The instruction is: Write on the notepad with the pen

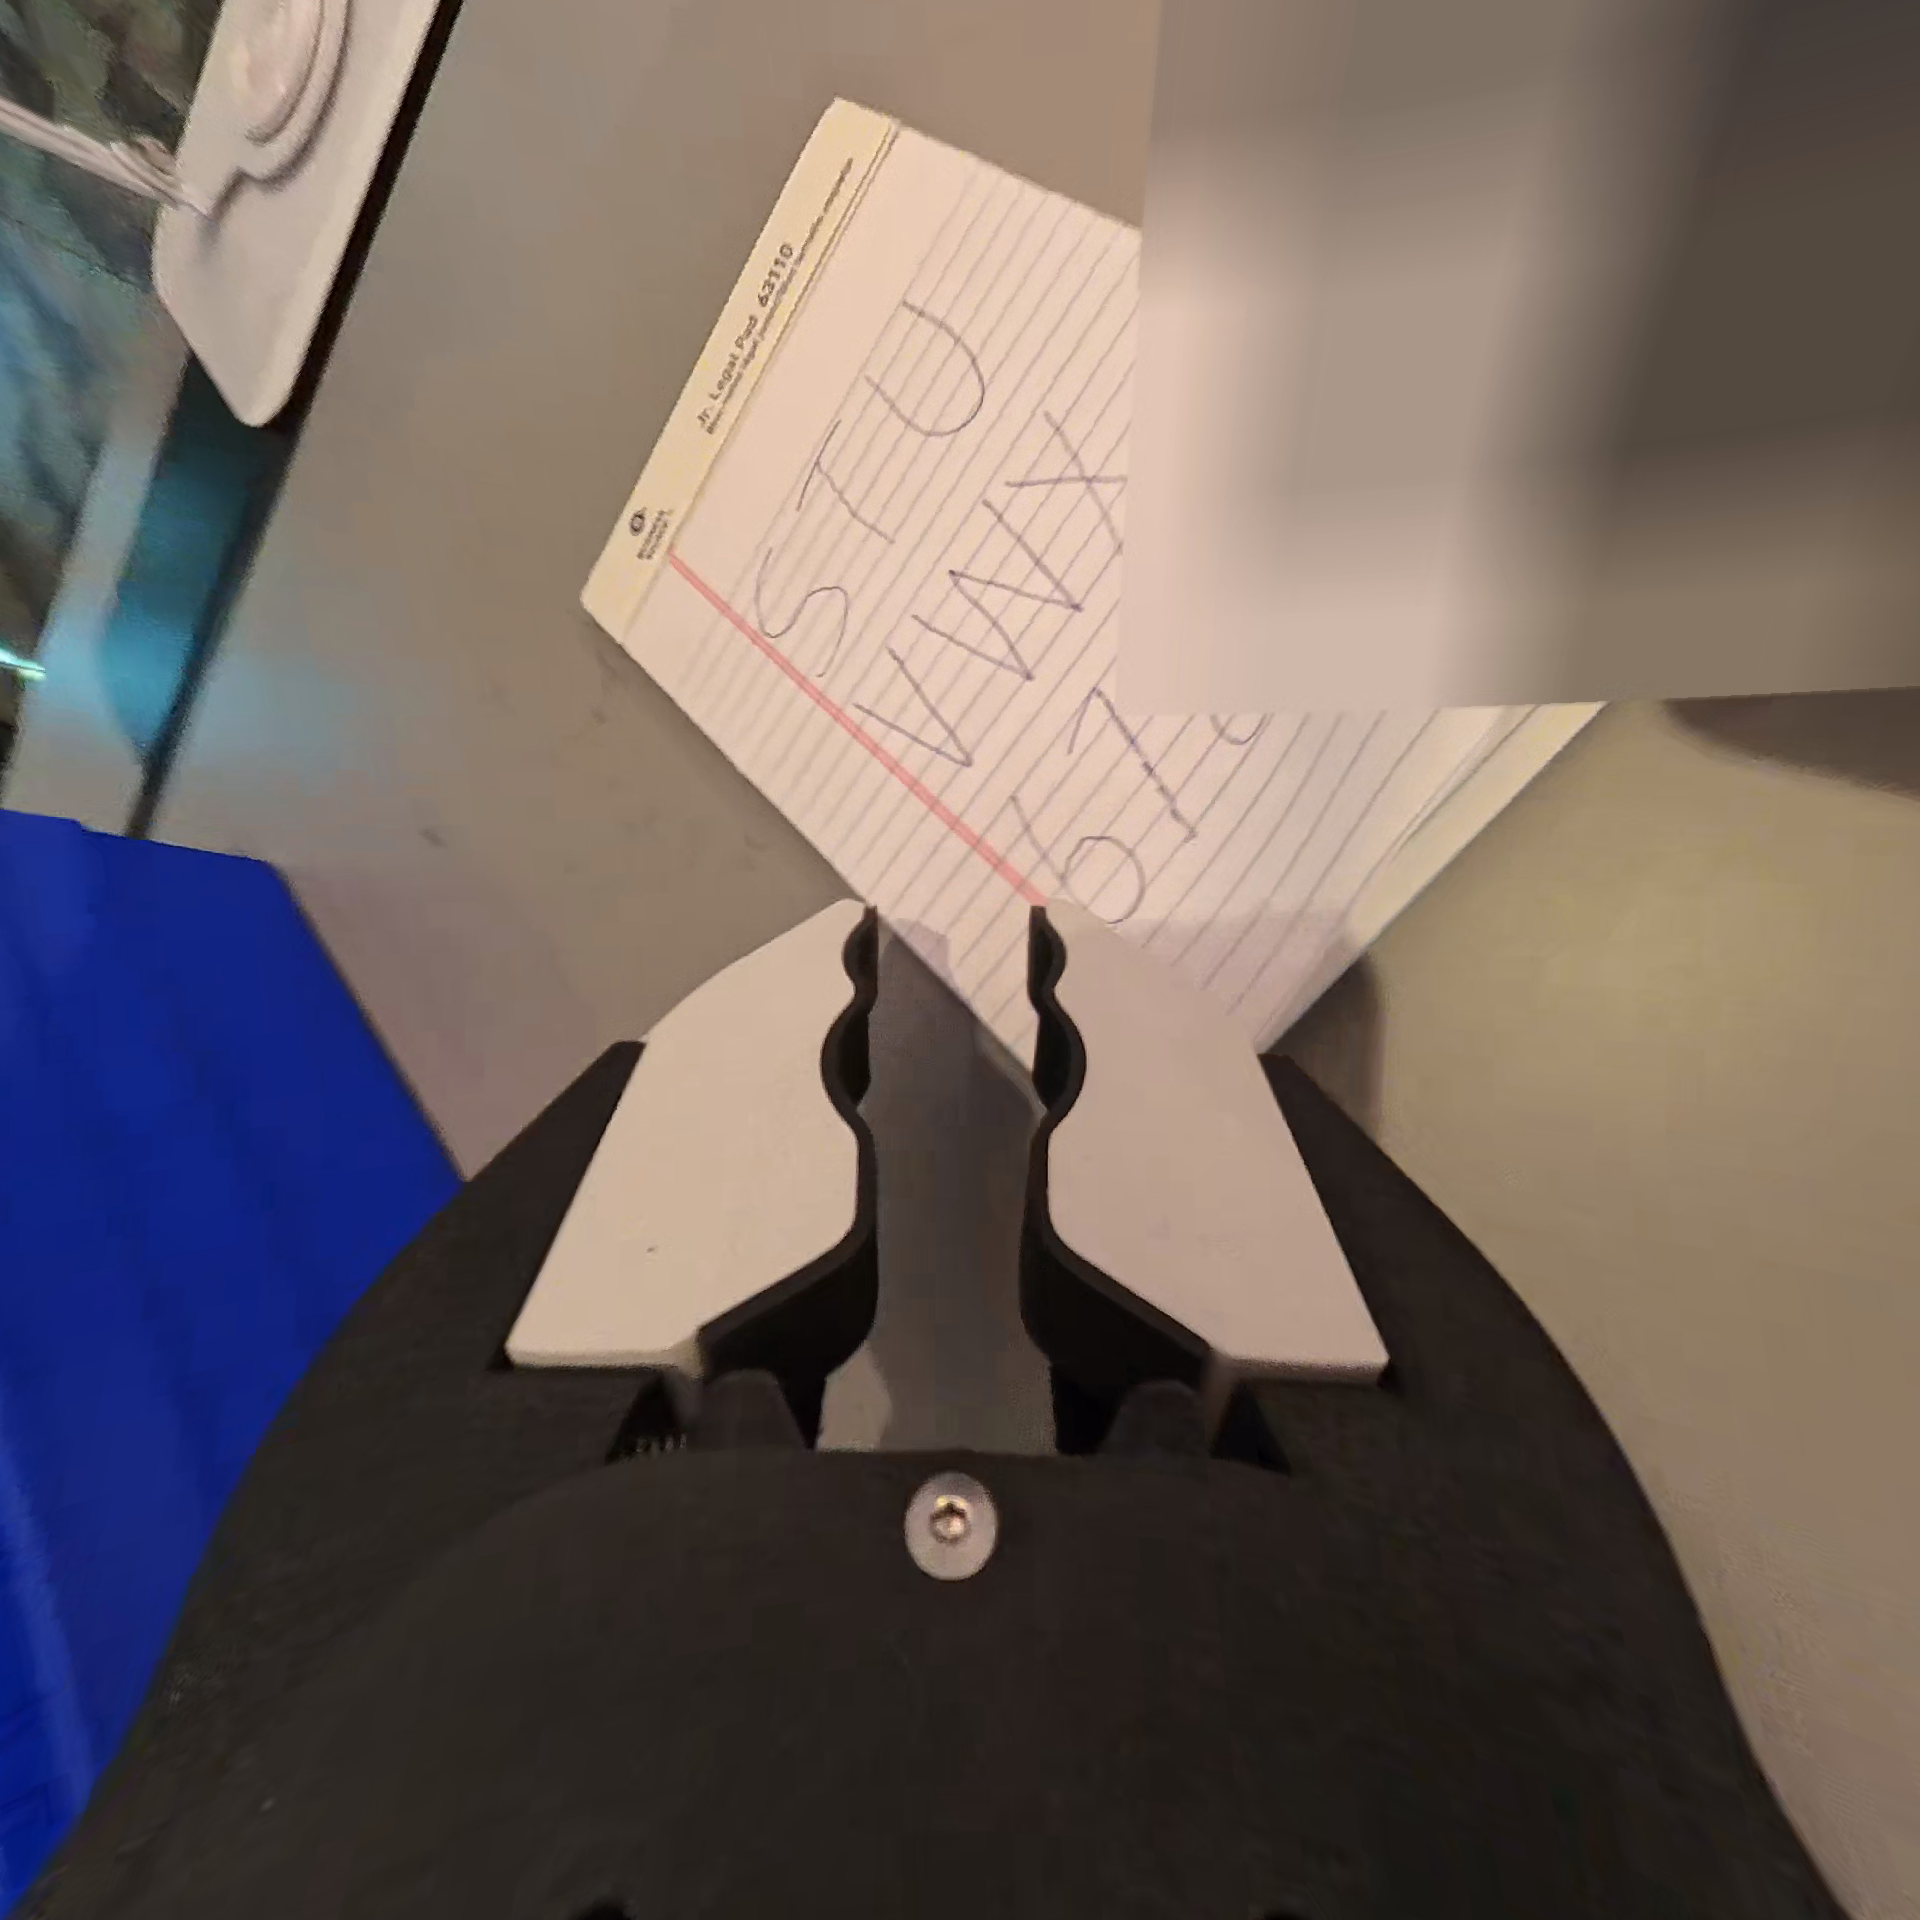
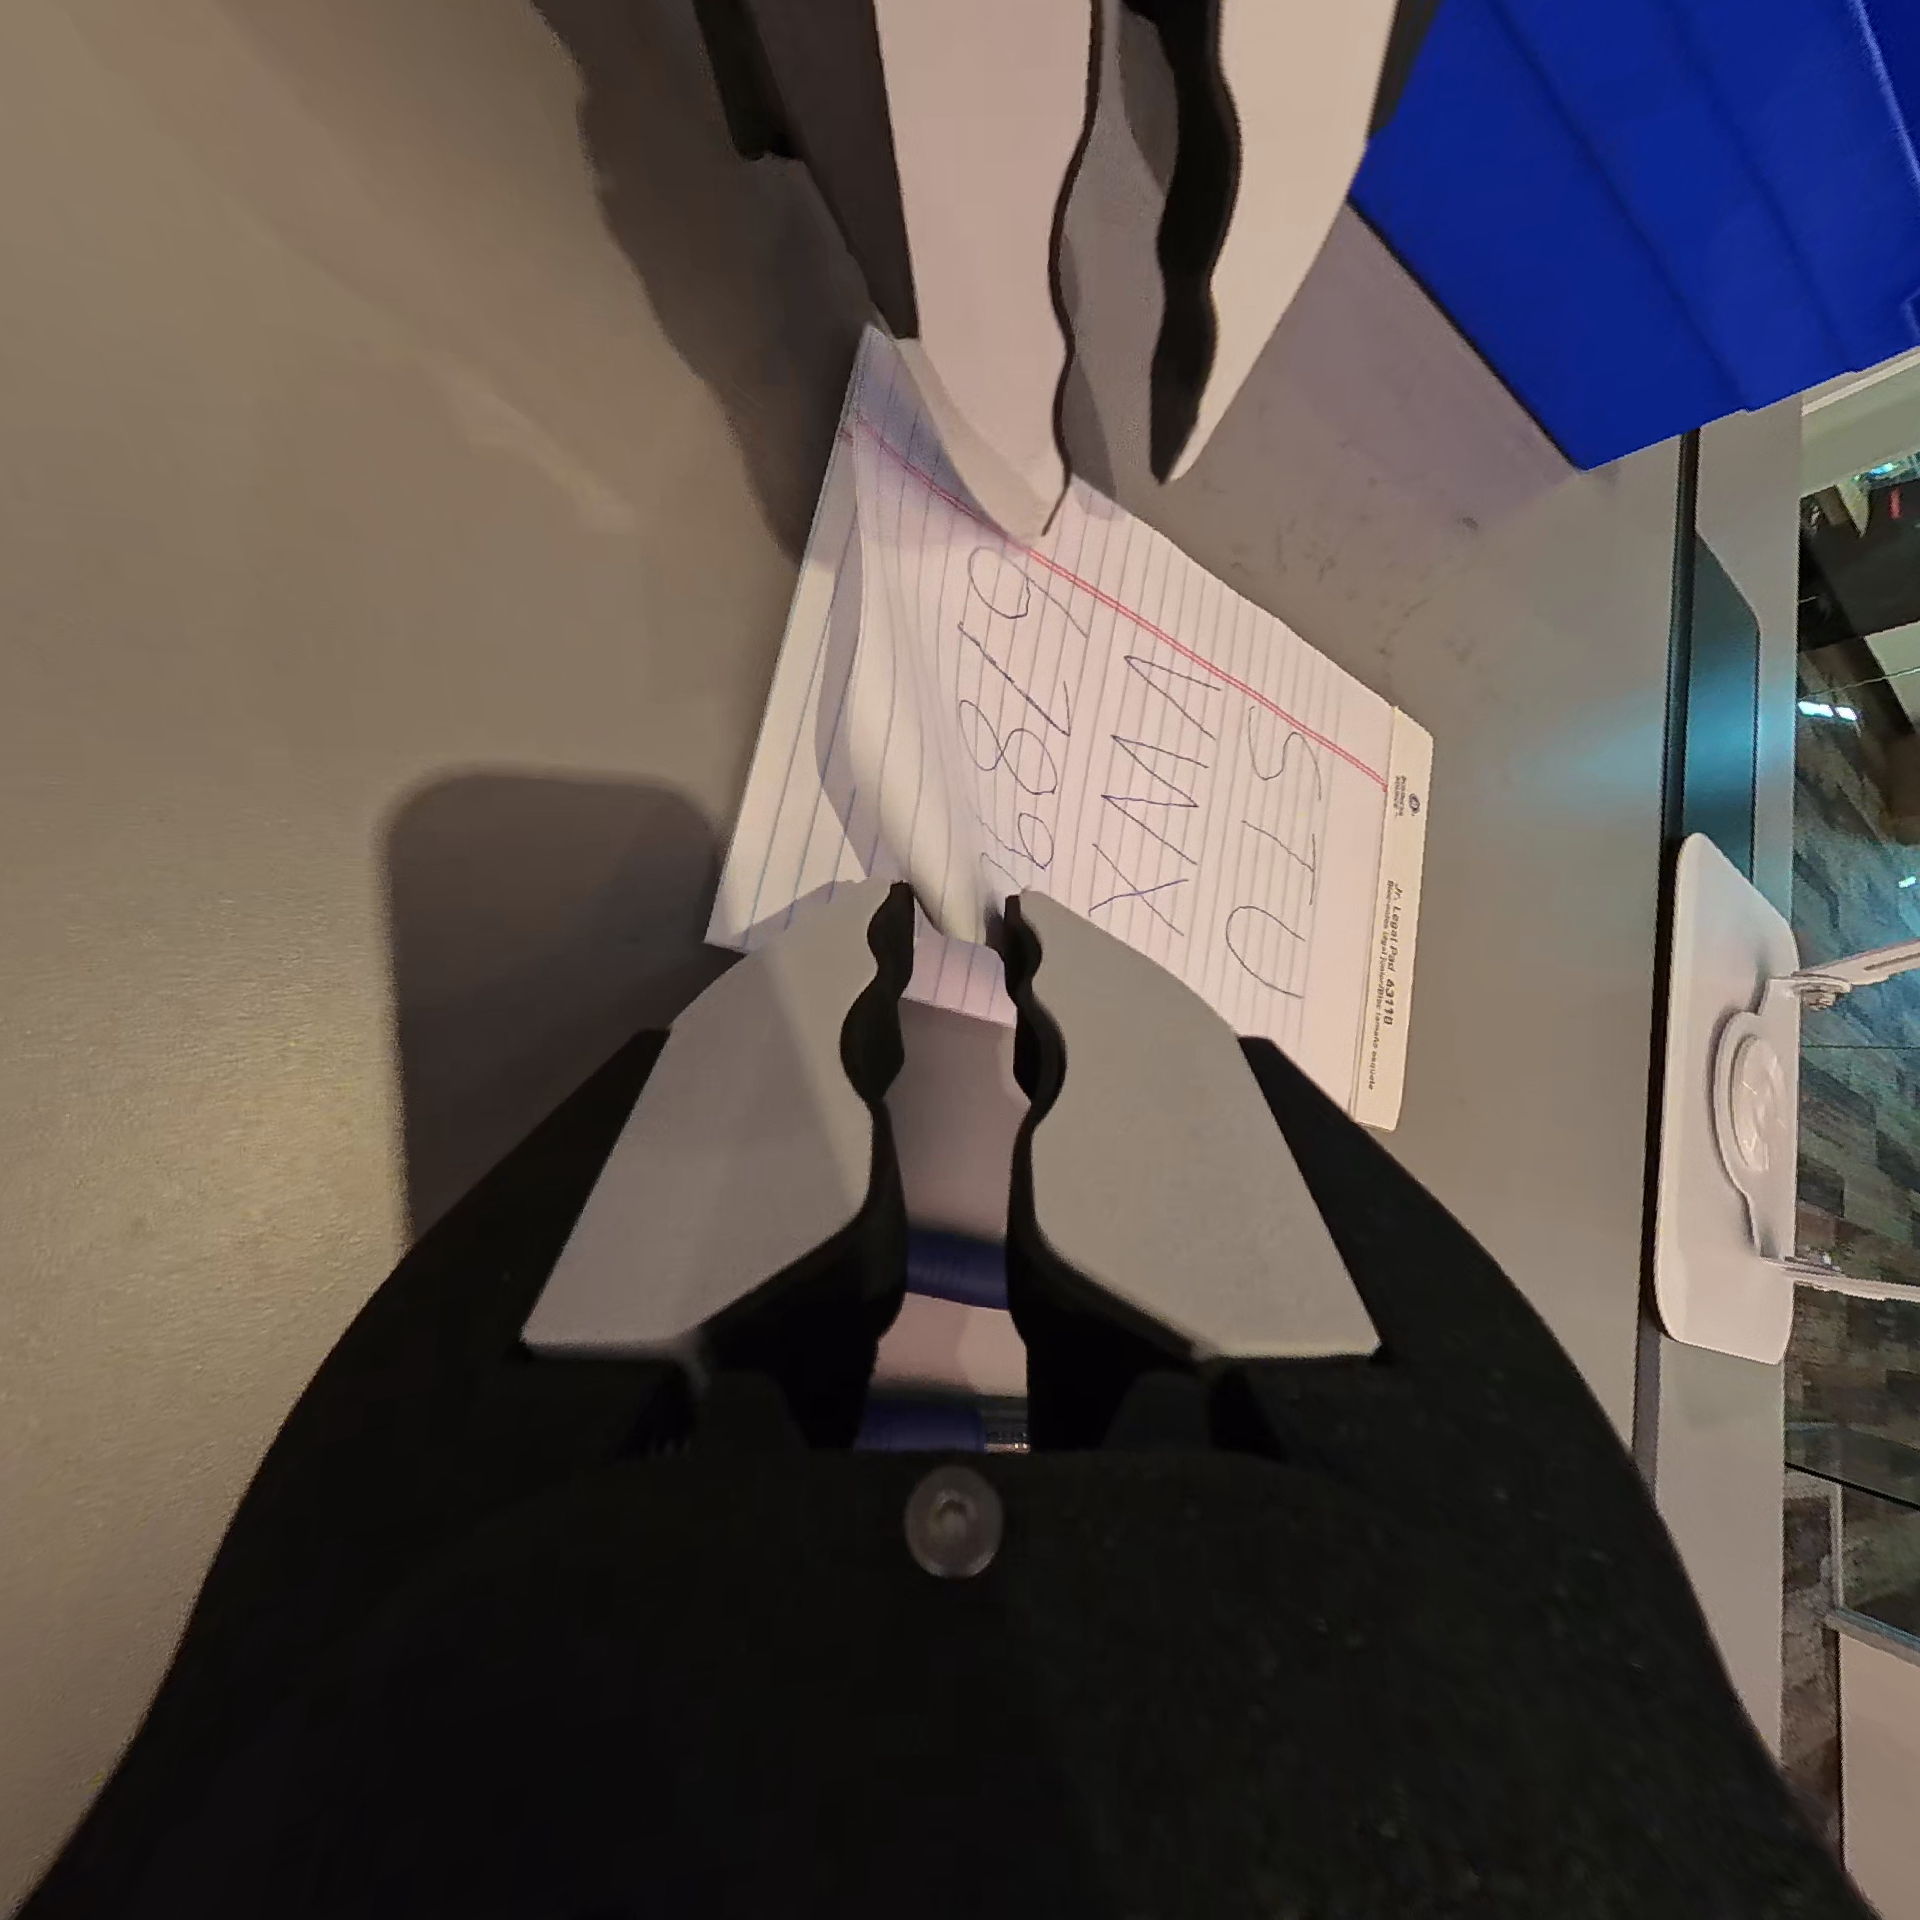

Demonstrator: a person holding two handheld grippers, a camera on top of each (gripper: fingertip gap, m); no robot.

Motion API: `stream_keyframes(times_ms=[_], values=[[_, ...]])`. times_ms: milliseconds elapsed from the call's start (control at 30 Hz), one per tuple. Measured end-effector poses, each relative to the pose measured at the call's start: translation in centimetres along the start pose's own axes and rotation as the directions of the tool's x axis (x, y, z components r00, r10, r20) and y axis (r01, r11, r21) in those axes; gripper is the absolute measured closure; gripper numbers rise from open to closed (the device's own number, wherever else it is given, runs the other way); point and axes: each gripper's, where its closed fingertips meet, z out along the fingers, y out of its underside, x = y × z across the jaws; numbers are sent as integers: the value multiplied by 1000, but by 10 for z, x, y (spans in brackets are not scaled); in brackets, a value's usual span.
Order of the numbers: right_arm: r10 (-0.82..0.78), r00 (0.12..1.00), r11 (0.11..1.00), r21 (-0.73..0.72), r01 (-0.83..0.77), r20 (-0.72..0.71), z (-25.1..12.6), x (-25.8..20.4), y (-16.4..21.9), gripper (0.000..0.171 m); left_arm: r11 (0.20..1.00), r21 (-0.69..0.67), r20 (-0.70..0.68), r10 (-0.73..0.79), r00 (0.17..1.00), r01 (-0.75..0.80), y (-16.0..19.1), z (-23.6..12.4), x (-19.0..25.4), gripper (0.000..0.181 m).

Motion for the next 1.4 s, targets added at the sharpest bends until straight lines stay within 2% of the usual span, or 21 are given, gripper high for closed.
stream_keyframes(times_ms=[233,467,700,800,867,933,1000,1167,1400], values=[[-9,1000,1000,10,9,-15,1,1,-4,155,983,-127,162,154,975,-134,6,-3,-23,160],[8,999,1000,29,-7,-38,0,5,-5,154,961,-183,283,253,925,-207,2,-11,-37,160],[50,998,997,55,-48,-33,0,7,-5,154,973,-167,249,200,948,-161,3,-12,-32,157],[70,997,995,67,-68,-27,0,8,-5,154,994,-104,208,65,976,-44,4,-21,-36,152],[81,996,994,73,-79,-27,0,9,-5,154,998,-22,116,-56,992,59,0,-29,-32,147],[93,995,993,81,-91,-22,0,10,-6,154,994,33,53,-109,993,107,-2,-37,-28,141],[102,995,991,85,-100,-18,1,10,-6,154,993,78,39,-93,995,89,-5,-44,-23,134],[116,993,988,100,-114,-14,0,11,-8,154,987,161,-35,-5,999,11,-22,-44,7,134],[148,989,982,122,-146,-7,-3,13,-8,153,982,136,-81,143,986,-132,-39,-17,27,137]])
